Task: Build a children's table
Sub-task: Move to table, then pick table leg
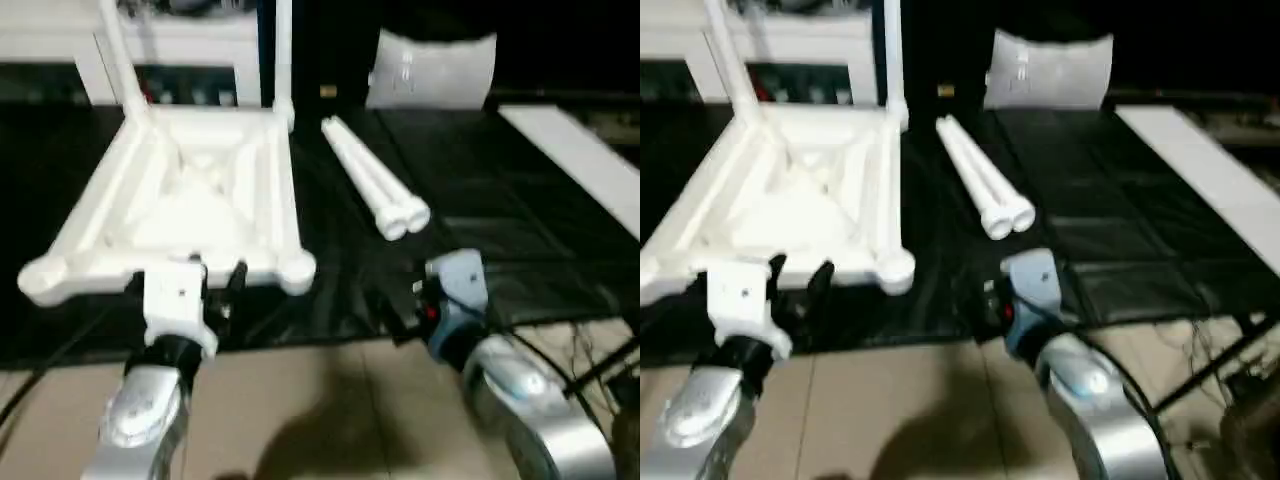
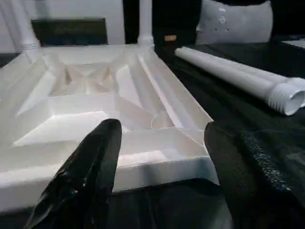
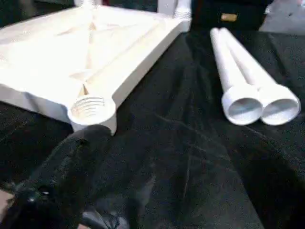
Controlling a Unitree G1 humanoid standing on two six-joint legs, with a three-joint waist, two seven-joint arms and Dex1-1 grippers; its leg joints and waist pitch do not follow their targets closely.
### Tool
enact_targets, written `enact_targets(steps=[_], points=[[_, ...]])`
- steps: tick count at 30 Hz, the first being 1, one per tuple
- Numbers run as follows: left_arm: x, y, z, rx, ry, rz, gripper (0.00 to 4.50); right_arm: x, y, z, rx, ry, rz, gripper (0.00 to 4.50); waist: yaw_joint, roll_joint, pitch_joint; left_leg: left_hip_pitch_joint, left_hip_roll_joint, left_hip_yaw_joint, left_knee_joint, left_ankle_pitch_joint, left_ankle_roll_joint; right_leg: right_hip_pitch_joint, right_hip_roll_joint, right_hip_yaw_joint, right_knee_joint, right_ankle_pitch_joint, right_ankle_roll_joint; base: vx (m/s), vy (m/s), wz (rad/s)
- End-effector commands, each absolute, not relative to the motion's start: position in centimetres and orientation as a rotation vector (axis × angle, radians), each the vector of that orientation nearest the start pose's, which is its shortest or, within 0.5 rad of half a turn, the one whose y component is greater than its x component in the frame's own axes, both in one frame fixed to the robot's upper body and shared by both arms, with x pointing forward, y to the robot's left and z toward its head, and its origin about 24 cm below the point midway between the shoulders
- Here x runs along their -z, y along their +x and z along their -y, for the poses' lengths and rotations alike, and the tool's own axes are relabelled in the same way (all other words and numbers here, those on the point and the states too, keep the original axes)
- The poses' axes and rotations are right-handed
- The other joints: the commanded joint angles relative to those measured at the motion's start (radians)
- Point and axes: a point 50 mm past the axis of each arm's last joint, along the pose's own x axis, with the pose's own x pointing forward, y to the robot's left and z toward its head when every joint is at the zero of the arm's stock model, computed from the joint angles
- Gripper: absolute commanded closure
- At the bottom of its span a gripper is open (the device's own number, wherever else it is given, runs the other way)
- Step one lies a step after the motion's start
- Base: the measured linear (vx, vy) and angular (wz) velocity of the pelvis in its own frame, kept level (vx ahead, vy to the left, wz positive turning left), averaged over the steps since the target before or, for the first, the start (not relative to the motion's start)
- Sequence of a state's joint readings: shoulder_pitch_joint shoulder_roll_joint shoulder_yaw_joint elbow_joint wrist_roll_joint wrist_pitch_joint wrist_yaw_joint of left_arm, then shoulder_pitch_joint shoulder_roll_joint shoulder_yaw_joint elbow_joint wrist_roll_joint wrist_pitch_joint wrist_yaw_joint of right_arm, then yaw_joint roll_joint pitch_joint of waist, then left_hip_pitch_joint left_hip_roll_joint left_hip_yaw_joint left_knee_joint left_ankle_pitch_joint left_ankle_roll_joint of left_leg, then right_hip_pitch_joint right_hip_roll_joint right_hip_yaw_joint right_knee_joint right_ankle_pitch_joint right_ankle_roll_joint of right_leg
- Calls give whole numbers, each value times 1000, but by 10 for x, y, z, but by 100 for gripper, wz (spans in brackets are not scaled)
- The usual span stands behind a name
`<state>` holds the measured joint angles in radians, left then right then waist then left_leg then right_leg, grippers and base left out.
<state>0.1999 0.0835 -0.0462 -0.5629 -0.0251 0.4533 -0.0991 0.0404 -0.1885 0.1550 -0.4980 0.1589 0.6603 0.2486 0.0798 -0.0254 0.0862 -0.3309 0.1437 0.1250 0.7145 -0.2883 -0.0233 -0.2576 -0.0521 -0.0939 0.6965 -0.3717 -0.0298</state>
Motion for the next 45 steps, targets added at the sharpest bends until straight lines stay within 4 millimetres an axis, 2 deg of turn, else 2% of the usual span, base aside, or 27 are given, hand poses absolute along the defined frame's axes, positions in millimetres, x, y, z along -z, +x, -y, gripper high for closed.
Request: enact_targets(steps=[1, 4, 5, 6, 7, 9, 10, 11, 12, 13, 17, 18, 19, 20, 21, 23, 25, 26, 27, 28, 30, 31, 33, 35, 37, 41, 45], points=[[-91, 210, -155, 102, 69, -64, 140, -81, 226, 119, -479, -31, -239, 0, 28, -18, -28, -103, 18, -40, 4, -9, 60, 78, -181, 170, -239, -645, -96, 114, -2, -7], [-92, 209, -158, 99, 89, -63, 140, -79, 225, 114, -519, -23, -260, 0, 31, 36, -53, -31, 38, -15, -123, 111, 81, 66, -73, 64, -219, -297, -152, 113, 14, 13], [-93, 209, -159, 98, 92, -64, 140, -79, 225, 113, -517, -18, -263, 0, -13, 55, -41, 11, 94, -77, -196, -29, 112, 24, -6, 20, -158, -193, -98, 162, 54, 12], [-94, 209, -160, 100, 101, -61, 140, -79, 226, 112, -527, -24, -266, 0, -34, 49, -83, 94, 118, -211, -220, -57, 352, -32, 17, -11, -41, -86, -29, 257, 50, 32], [-94, 209, -160, 101, 102, -61, 140, -79, 226, 111, -532, -34, -265, 0, -60, 64, -96, 151, 109, -270, -193, 30, 591, -102, 13, 13, 9, -97, 27, 170, 26, 18], [-95, 209, -161, 110, 108, -61, 140, -80, 228, 111, -515, -24, -255, 0, -75, 57, -87, 142, 99, -286, -163, 238, 702, -170, -9, 61, 45, -66, 81, 183, -40, 61], [-95, 209, -161, 112, 109, -60, 140, -80, 229, 111, -511, -21, -254, 0, -88, 43, -85, 113, 84, -283, -172, 236, 682, -166, -18, 86, 40, -21, 88, 169, -54, 66], [-95, 210, -160, 123, 110, -59, 140, -81, 230, 112, -497, -18, -246, 0, -71, 13, -63, 16, -35, -190, -163, 94, 489, -96, -35, 132, -87, 114, 67, 106, -61, 72], [-96, 211, -158, 141, 119, -56, 140, -82, 233, 113, -472, 22, -243, 0, -44, -19, -43, 6, -80, -82, -88, -103, 278, -43, -96, 219, -215, -159, 83, 122, -78, 40], [-97, 212, -156, 161, 122, -54, 140, -83, 235, 116, -453, 24, -238, 0, -16, -32, -57, -95, -63, -81, 17, -34, 202, 97, -176, 270, -218, -307, -16, 122, -78, 40], [-98, 214, -154, 200, 125, -55, 140, -85, 240, 120, -414, -6, -232, 0, 25, 12, -45, -66, -15, -56, -80, 118, 89, 84, -92, 180, -230, -209, -213, 152, -21, 5], [-97, 215, -154, 209, 132, -60, 140, -86, 242, 122, -396, -25, -233, 0, 26, 58, -56, -29, 19, -52, -148, 130, 83, 78, -61, 117, -227, -196, -188, 191, 59, 4], [-97, 216, -154, 213, 138, -62, 140, -87, 244, 124, -388, -34, -233, 0, -9, 84, -65, 35, 78, -123, -209, -12, 137, 23, 15, 63, -147, -145, -101, 191, 59, 4], [-97, 216, -154, 214, 140, -63, 140, -88, 245, 124, -385, -37, -233, 0, -30, 93, -70, 109, 120, -179, -217, -88, 201, -57, 25, 54, -64, -130, -62, 245, 67, 3], [-97, 217, -154, 213, 140, -64, 140, -88, 246, 124, -369, -67, -255, 0, -56, 87, -110, 162, 147, -234, -192, -4, 380, -114, 7, 43, 21, -74, 36, 223, 26, 1], [-98, 217, -155, 215, 139, -64, 140, -88, 248, 124, -338, -121, -284, 0, -63, 69, -99, 129, 131, -199, -176, 177, 472, -173, -11, 53, 60, 27, 131, 190, 21, 2], [-98, 217, -155, 217, 140, -65, 140, -87, 249, 122, -340, -121, -296, 0, -68, 38, -78, 62, 72, -96, -204, 106, 431, -171, -18, 58, 6, 193, 84, 136, -18, 9], [-98, 218, -154, 221, 140, -65, 140, -88, 252, 121, -357, -66, -295, 0, -70, 16, -73, 41, 29, -63, -198, 19, 386, -139, -29, 76, -65, 233, 48, 118, -67, -3], [-98, 219, -154, 223, 139, -64, 140, -89, 255, 121, -359, -25, -285, 0, -47, -44, -66, -26, -51, -25, -142, -160, 261, -47, -86, 162, -177, -103, 100, 89, -104, -4], [-98, 220, -153, 225, 139, -63, 140, -89, 258, 122, -346, -24, -283, 0, -29, -37, -86, -13, -65, -30, 5, -99, 159, -28, -186, 238, -234, -584, 53, 89, -104, -4], [-100, 221, -153, 228, 137, -58, 140, -90, 264, 123, -325, -34, -283, 0, -15, -30, -69, -70, -38, -64, 11, 4, 64, 7, -181, 238, -210, -506, -94, 110, -49, -3], [-103, 221, -152, 265, 123, -58, 140, -94, 277, 126, -294, -83, -277, 0, -16, -22, -68, -69, -9, -72, -23, 76, 33, 0, -166, 208, -189, -258, -194, 119, -18, -4], [-104, 221, -152, 281, 119, -60, 140, -96, 282, 127, -283, -84, -281, 0, -16, 27, -79, -38, 28, -62, -145, 255, 7, -37, -78, 105, -139, 22, -194, 84, 25, -1], [-106, 217, -148, 380, 119, -81, 140, -98, 294, 131, -249, -128, -319, 0, -41, 52, -99, 8, 76, -95, -134, 352, -19, -86, -44, 89, -81, 300, -130, 101, 59, -2], [-105, 211, -144, 514, 149, -142, 140, -97, 311, 138, -182, -193, -418, 0, -38, 46, -105, 4, 39, -81, -115, 610, -100, -86, -41, 90, -81, 503, -109, 79, 50, 1], [-107, 204, -140, 655, 164, -195, 140, -94, 326, 139, -207, -221, -564, 0, -32, 40, -83, -28, 38, -61, -152, 112, -176, -50, -79, 104, -105, 320, -135, 0, 0, 0], [-110, 200, -139, 746, 167, -238, 140, -93, 338, 143, -189, -230, -639, 0, -32, 31, -67, -26, 51, -51, -168, -132, -111, -61, -100, 117, -127, 43, -179, -61, -22, 3]])
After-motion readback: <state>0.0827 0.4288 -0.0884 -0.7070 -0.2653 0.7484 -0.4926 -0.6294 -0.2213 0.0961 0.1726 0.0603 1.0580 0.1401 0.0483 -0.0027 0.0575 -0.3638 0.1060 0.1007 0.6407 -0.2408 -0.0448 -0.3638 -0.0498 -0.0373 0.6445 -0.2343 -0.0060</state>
